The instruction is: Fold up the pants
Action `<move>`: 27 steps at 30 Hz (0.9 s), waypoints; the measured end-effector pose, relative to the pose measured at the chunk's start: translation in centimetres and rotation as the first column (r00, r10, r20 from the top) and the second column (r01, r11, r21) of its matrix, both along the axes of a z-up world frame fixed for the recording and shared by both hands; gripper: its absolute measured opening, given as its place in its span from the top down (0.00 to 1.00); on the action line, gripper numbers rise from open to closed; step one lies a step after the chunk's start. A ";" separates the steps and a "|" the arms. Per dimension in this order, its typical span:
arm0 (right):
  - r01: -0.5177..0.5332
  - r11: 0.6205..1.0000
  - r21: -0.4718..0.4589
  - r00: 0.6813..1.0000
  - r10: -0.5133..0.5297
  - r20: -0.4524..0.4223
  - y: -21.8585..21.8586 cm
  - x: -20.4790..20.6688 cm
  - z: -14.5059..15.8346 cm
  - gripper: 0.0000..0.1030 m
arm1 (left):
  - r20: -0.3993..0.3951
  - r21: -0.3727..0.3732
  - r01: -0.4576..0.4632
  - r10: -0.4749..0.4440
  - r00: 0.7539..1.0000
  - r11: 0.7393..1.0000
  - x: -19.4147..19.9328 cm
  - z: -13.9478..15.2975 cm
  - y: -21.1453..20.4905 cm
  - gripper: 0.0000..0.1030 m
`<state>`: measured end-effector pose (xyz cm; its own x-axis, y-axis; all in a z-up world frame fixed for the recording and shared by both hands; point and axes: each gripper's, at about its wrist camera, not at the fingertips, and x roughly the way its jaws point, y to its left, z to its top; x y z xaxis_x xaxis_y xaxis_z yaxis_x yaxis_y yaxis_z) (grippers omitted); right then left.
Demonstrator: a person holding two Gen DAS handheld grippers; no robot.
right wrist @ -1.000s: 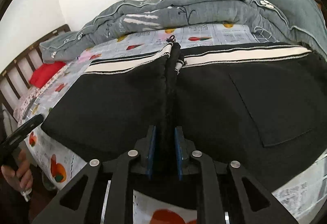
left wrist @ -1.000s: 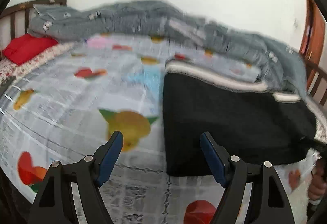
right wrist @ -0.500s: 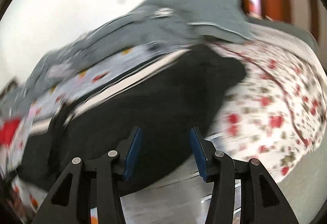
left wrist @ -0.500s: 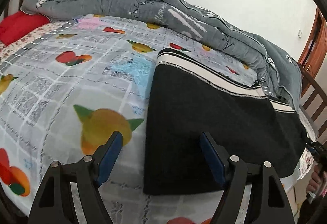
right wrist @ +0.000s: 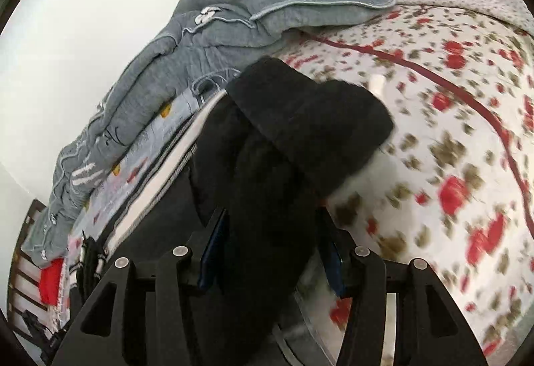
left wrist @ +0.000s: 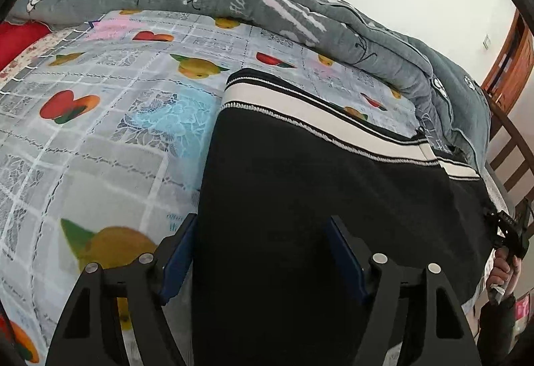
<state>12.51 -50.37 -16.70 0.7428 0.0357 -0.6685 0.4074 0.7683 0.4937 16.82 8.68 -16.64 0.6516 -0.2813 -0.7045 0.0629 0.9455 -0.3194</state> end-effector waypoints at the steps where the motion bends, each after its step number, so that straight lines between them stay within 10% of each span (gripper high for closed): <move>1: 0.002 1.000 0.000 1.000 -0.002 -0.004 0.0 0.3 0.1 0.48 | -0.001 -0.003 -0.005 0.005 1.000 1.000 0.3 -0.1 0.0 0.33; 5: 0.032 0.998 -0.054 0.999 -0.033 -0.032 1.1 1.1 1.3 0.57 | -0.012 0.002 -0.041 0.041 0.999 0.999 1.0 -0.2 0.0 0.46; 10: 0.012 0.982 -0.190 1.000 -0.009 0.016 3.1 0.8 4.4 0.79 | -0.029 -0.056 -0.073 0.072 0.997 0.996 1.2 0.1 1.4 0.87; 19: -0.020 0.876 -0.481 0.988 0.089 0.123 12.0 3.5 12.5 0.85 | 0.019 -0.201 -0.068 0.073 0.997 0.977 1.9 1.1 3.9 0.89; 27: -0.085 0.863 -0.499 0.948 0.224 0.227 19.0 5.7 17.3 0.85 | 0.055 -0.150 -0.153 0.163 0.985 0.977 2.9 3.7 9.9 0.89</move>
<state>18.23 -31.35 0.60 0.9068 -0.1057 -0.4082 0.1691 0.9780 0.1224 19.75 18.58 -12.97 0.7398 -0.2674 -0.6175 -0.0576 0.8891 -0.4541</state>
